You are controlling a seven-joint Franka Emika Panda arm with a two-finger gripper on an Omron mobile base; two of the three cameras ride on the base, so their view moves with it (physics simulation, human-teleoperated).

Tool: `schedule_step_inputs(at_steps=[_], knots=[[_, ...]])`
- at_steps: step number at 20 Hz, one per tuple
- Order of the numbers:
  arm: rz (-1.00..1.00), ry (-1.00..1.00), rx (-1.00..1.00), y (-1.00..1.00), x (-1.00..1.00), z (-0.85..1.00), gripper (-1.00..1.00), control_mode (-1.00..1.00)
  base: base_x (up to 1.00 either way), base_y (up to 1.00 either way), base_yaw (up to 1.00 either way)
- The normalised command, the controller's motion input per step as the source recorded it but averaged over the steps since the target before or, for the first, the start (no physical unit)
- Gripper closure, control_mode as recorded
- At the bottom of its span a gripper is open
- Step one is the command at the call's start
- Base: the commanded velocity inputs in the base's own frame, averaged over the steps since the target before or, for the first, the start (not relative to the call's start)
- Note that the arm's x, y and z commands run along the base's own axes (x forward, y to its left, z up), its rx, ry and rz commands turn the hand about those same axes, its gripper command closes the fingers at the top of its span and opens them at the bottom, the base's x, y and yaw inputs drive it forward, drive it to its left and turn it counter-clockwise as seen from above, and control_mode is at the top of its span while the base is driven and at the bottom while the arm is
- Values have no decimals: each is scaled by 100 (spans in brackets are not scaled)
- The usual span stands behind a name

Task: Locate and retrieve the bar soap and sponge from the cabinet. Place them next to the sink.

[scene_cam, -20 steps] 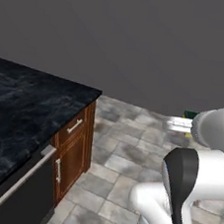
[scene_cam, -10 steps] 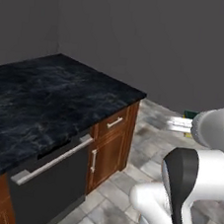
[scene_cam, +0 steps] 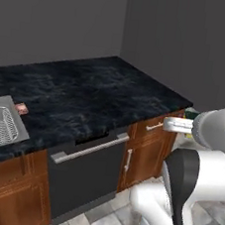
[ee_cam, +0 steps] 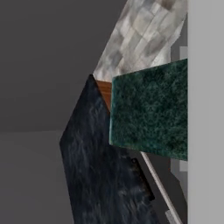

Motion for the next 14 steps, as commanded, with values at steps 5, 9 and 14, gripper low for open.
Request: schedule_step_inputs(at_steps=[5, 9, 14], knots=[[0, 0, 0, 0, 0, 0, 100, 100, 0, 7, 50], [0, 0, 0, 0, 0, 0, 100, 100, 0, 8, 50], [0, 0, 0, 0, 0, 0, 100, 100, 1, 10, 50]])
